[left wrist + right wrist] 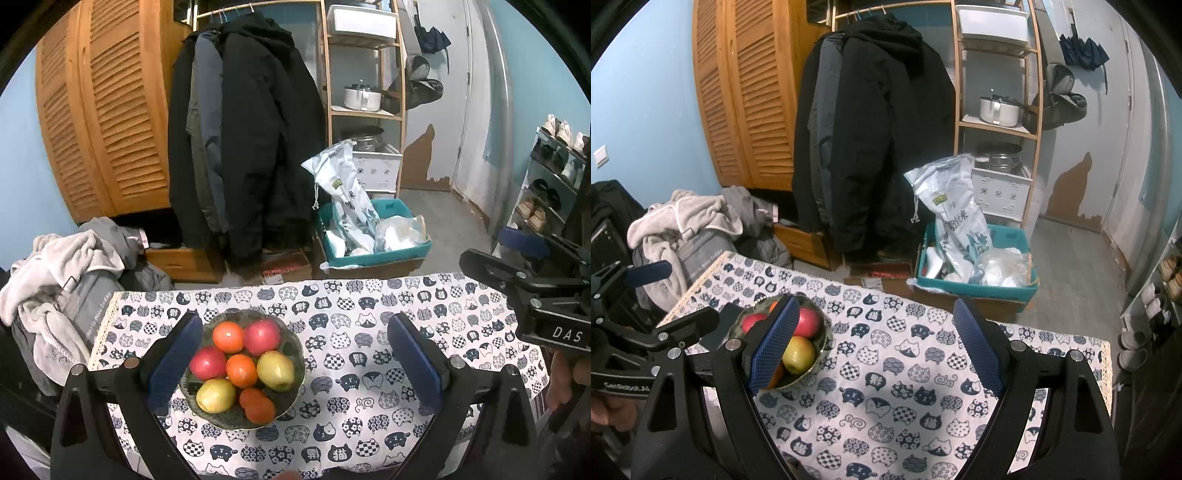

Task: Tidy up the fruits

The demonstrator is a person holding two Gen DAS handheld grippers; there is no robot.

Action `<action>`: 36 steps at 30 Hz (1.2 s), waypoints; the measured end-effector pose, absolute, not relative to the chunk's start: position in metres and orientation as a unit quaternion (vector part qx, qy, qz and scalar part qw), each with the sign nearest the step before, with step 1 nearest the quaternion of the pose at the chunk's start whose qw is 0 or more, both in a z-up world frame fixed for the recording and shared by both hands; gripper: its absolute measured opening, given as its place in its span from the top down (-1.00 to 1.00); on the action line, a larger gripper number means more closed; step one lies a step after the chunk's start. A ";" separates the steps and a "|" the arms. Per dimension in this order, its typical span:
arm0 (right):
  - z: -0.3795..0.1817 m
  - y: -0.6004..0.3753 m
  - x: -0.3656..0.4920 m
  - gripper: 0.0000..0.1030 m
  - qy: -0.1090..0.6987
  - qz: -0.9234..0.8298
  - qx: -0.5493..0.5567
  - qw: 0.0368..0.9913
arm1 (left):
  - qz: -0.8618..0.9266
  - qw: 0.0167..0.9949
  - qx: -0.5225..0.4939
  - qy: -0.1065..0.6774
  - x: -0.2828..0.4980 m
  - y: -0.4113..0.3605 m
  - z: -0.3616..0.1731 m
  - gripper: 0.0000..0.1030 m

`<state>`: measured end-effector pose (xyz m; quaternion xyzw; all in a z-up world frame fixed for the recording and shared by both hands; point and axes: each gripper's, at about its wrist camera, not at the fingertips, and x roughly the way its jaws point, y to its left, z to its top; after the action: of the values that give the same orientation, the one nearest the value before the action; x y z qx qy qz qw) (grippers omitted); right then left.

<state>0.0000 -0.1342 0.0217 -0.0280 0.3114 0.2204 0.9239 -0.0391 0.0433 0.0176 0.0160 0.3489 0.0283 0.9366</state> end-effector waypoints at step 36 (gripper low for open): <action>0.022 -0.133 0.000 -0.64 0.313 0.220 -0.029 0.924 | 0.019 0.935 0.024 0.352 -0.037 0.036 0.017 -0.98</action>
<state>-0.0002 -0.1331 0.0223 -0.0285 0.3130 0.2198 0.9235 -0.0372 0.0362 0.0166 0.0244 0.3520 0.0189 0.9355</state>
